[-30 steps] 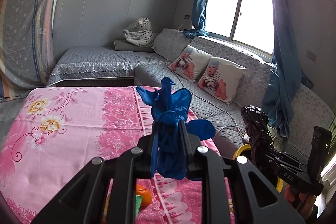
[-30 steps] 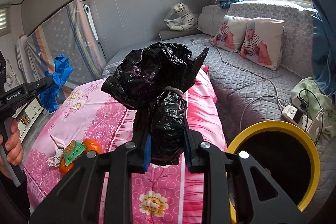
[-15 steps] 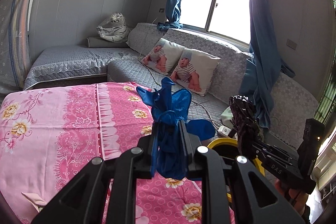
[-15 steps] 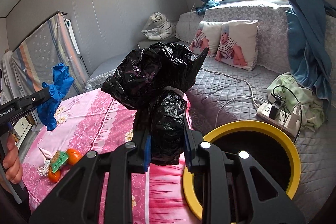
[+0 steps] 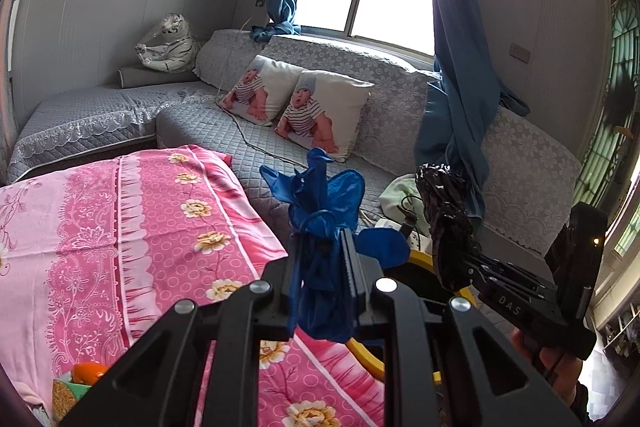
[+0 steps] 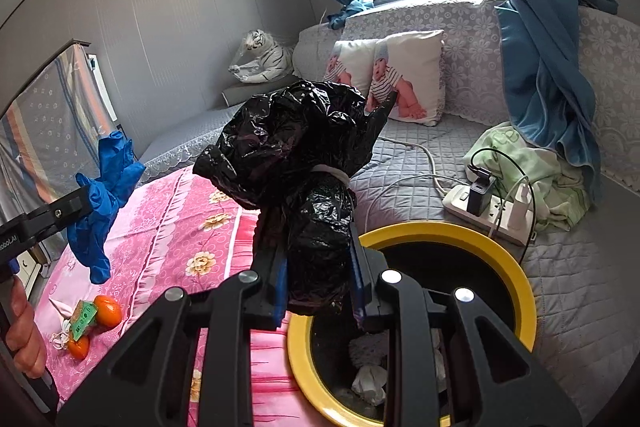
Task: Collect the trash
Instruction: 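Lift and carry the black bag and blue glove over to the yellow-rimmed bin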
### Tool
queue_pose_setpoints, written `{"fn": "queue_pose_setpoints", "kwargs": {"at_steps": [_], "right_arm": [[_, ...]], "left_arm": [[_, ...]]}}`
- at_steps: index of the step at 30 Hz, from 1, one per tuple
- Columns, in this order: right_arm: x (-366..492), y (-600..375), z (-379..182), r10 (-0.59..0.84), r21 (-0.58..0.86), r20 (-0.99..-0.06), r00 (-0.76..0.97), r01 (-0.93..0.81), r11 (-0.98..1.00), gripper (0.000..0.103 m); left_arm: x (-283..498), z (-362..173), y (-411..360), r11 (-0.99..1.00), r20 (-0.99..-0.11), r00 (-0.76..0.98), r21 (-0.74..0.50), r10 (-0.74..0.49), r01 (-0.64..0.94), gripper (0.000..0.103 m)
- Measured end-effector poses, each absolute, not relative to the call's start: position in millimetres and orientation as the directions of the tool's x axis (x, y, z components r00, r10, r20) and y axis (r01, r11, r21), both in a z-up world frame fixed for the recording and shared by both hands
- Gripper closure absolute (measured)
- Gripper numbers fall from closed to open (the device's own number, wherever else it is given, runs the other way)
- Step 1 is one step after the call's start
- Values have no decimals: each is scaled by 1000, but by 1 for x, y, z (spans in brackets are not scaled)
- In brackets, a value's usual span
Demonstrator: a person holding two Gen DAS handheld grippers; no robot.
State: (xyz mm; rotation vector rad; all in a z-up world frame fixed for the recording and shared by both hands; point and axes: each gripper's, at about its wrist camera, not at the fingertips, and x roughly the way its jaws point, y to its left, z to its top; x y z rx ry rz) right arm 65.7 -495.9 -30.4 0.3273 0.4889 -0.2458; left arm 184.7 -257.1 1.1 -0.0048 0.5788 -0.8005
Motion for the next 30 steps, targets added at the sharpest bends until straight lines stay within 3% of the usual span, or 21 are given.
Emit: {"fn": "queue_pose_setpoints", "kwargs": {"at_steps": [12, 30], "right_arm": [[51, -534, -55, -226, 261, -536, 813, 414, 872, 80], [51, -575, -110, -216, 303, -646, 732, 506, 807, 80]], "left_arm": [[181, -21, -325, 634, -518, 467, -207, -717, 745, 86], [192, -79, -388, 613, -632, 361, -235, -686, 754, 86]]}}
